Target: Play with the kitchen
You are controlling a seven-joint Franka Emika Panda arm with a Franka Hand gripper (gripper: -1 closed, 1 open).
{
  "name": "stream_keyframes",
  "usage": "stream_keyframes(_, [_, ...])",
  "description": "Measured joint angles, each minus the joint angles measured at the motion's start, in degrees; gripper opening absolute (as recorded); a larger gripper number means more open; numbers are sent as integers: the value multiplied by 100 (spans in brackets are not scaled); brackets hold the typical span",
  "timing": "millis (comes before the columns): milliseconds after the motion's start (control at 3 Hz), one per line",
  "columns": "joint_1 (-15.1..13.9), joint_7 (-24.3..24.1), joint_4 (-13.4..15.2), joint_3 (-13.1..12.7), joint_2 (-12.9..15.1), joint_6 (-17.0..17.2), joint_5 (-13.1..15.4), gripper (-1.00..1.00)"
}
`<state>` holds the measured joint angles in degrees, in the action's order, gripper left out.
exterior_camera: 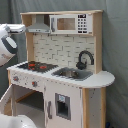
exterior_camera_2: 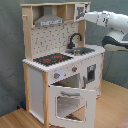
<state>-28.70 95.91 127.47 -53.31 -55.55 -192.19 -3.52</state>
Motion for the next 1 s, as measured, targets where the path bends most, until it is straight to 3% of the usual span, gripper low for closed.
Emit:
stream_keyframes(667, [-257, -814, -136, -686, -418, 86, -1, 100])
stream_keyframes(1000, [-400, -1203, -226, -960, -801, 166, -3, 100])
